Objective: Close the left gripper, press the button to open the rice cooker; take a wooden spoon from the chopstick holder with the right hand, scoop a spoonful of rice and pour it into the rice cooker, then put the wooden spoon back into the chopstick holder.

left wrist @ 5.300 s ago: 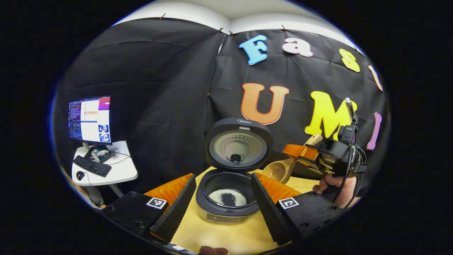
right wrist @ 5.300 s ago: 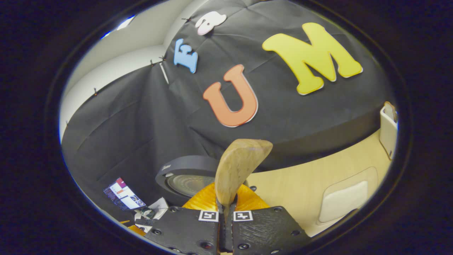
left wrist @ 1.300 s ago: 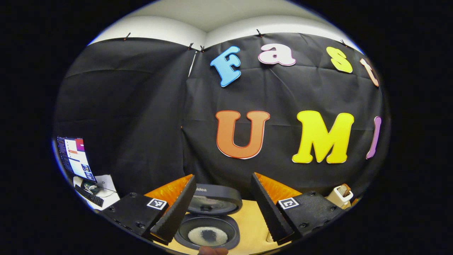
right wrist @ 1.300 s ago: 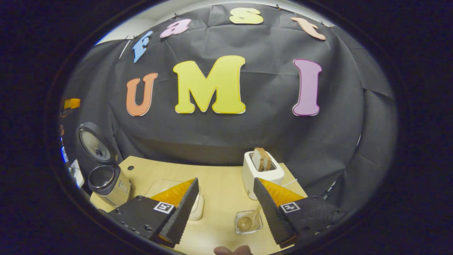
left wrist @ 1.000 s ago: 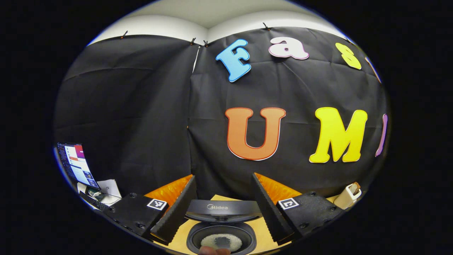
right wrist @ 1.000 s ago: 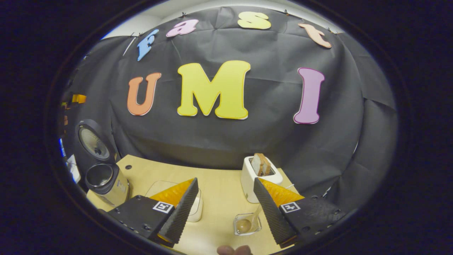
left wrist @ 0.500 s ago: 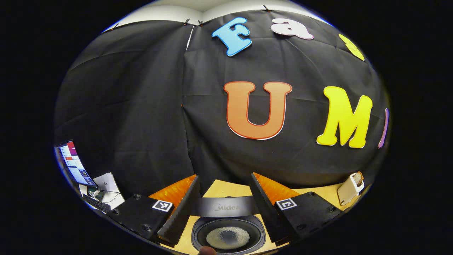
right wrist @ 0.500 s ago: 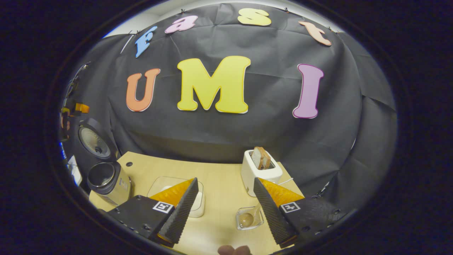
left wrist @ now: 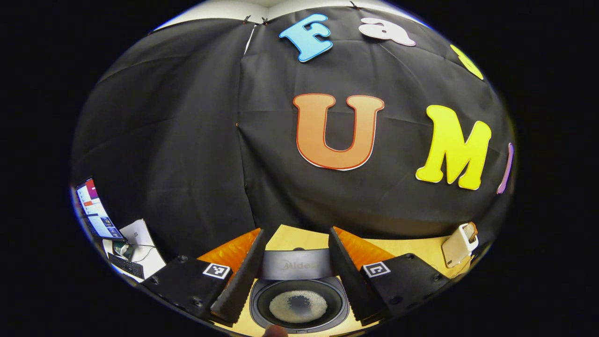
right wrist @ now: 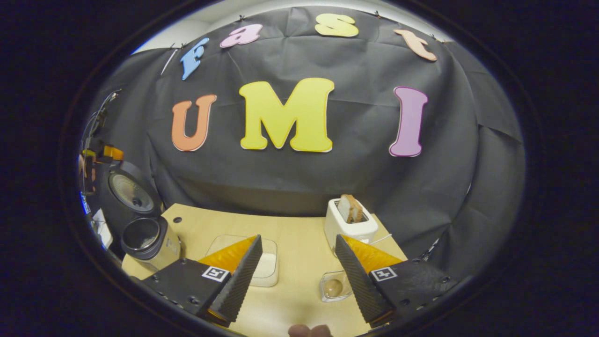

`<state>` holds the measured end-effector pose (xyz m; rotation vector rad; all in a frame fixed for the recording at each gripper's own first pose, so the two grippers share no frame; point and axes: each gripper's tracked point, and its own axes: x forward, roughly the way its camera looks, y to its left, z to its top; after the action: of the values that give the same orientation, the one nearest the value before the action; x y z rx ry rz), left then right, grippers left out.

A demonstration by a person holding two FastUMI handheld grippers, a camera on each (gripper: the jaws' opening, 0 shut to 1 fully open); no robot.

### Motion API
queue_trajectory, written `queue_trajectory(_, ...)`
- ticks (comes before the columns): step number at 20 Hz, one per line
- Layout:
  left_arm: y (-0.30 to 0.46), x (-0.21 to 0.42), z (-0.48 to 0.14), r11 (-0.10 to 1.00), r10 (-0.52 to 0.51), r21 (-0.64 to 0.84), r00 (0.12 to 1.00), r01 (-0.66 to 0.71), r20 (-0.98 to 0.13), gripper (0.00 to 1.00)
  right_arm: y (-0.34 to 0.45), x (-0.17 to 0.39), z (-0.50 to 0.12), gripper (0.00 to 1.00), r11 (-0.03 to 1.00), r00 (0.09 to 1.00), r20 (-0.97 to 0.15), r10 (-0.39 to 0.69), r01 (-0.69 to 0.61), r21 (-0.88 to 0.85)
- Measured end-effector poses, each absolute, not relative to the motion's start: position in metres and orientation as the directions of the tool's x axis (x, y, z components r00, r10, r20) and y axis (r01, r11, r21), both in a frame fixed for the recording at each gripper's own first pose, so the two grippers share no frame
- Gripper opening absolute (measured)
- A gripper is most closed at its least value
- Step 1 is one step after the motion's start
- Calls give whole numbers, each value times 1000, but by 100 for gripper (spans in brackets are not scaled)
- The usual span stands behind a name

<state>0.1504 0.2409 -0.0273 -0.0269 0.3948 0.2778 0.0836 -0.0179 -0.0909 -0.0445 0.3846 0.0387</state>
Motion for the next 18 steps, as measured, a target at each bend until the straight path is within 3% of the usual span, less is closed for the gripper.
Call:
queue_trajectory(2, 237, 140, -32, 961, 263, 23, 885, -276, -385, 87, -10, 83, -88, 94, 997, 930, -364, 46, -65, -39)
queue_trajectory(3, 233, 133, -35, 961, 265, 24, 884, -277, -385, 92, -6, 83, -88, 94, 996, 931, -360, 57, -77, -40)
queue_trajectory(4, 231, 125, -38, 960, 267, 25, 883, -280, -386, 87, -2, 83, -87, 94, 995, 933, -355, 68, -89, -45)
queue_trajectory(5, 228, 118, -42, 959, 271, 27, 881, -283, -387, 92, 1, 83, -87, 94, 994, 934, -350, 74, -98, -49)
queue_trajectory(6, 226, 110, -47, 957, 277, 30, 879, -288, -388, 87, 4, 82, -86, 94, 993, 934, -349, 82, -107, -51)
queue_trajectory(18, 206, 53, -91, 943, 308, 7, 866, -332, -394, 87, 50, 90, -98, 94, 971, 913, -361, 193, -230, -64)
